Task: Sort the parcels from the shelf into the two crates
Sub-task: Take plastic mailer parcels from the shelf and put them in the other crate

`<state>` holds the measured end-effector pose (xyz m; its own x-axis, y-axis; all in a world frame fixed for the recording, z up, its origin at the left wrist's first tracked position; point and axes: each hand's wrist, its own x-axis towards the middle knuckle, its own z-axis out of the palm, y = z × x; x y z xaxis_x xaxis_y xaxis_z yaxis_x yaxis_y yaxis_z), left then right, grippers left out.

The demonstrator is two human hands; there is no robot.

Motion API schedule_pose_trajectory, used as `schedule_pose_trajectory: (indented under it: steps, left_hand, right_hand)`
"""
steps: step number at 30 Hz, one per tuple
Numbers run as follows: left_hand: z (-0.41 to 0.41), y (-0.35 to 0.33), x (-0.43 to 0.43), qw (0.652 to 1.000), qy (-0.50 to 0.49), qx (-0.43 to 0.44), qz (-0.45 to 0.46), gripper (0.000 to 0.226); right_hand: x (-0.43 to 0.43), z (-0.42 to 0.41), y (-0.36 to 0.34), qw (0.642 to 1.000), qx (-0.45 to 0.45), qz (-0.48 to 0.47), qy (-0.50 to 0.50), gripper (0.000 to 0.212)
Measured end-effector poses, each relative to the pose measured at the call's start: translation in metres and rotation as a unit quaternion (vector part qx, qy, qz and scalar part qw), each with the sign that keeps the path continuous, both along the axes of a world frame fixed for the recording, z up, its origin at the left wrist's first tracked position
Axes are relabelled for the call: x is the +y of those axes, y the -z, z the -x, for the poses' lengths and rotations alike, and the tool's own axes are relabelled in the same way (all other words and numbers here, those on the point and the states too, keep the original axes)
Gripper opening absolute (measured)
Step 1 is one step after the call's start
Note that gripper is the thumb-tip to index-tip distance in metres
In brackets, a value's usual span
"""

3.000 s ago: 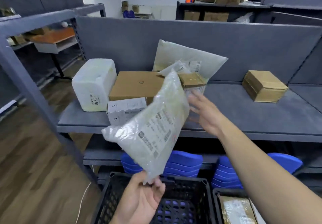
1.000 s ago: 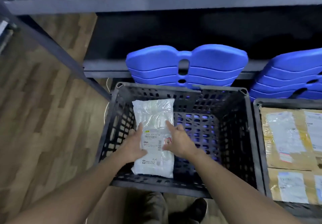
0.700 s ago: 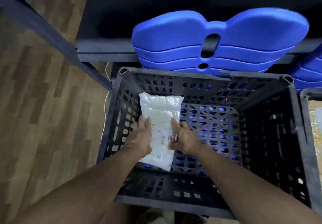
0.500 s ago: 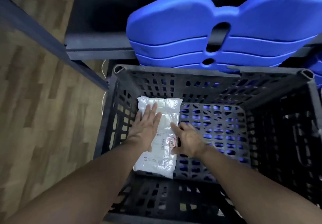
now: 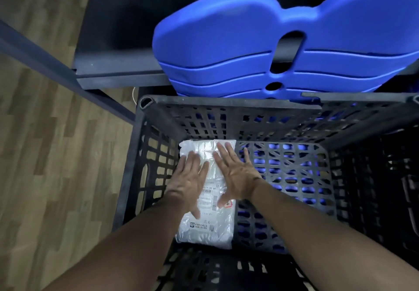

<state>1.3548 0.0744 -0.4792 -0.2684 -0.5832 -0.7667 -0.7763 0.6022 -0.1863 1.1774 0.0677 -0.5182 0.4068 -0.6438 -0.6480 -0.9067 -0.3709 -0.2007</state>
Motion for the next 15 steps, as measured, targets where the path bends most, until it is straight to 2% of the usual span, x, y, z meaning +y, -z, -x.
schedule_pose_trajectory:
  steps: [2, 5, 8, 11, 13, 15]
  left_hand:
    - [-0.001, 0.003, -0.007, 1.0, -0.016, 0.016, 0.015, 0.164]
    - [0.002, 0.004, -0.012, 1.0, -0.03, -0.003, -0.009, 0.166]
    - [0.007, 0.008, -0.015, 1.0, 0.007, -0.029, -0.004, 0.168]
    - [0.006, 0.01, -0.023, 1.0, 0.016, -0.007, -0.007, 0.172]
    - [0.006, 0.011, -0.031, 1.0, -0.002, 0.015, -0.024, 0.172]
    - [0.007, 0.011, -0.038, 0.999, -0.012, 0.019, -0.034, 0.173]
  right_hand:
    - [0.005, -0.001, -0.004, 1.0, 0.013, 0.01, -0.012, 0.152]
    - [0.037, -0.01, -0.011, 0.998, 0.048, -0.004, -0.04, 0.153]
    - [0.069, -0.018, -0.007, 0.997, 0.069, -0.011, -0.038, 0.152]
    - [0.075, -0.022, -0.007, 0.994, 0.094, -0.006, -0.056, 0.149]
    - [0.075, -0.021, -0.009, 0.991, 0.087, 0.024, -0.103, 0.139]
    - [0.082, -0.021, -0.011, 0.981, 0.045, 0.018, -0.187, 0.111]
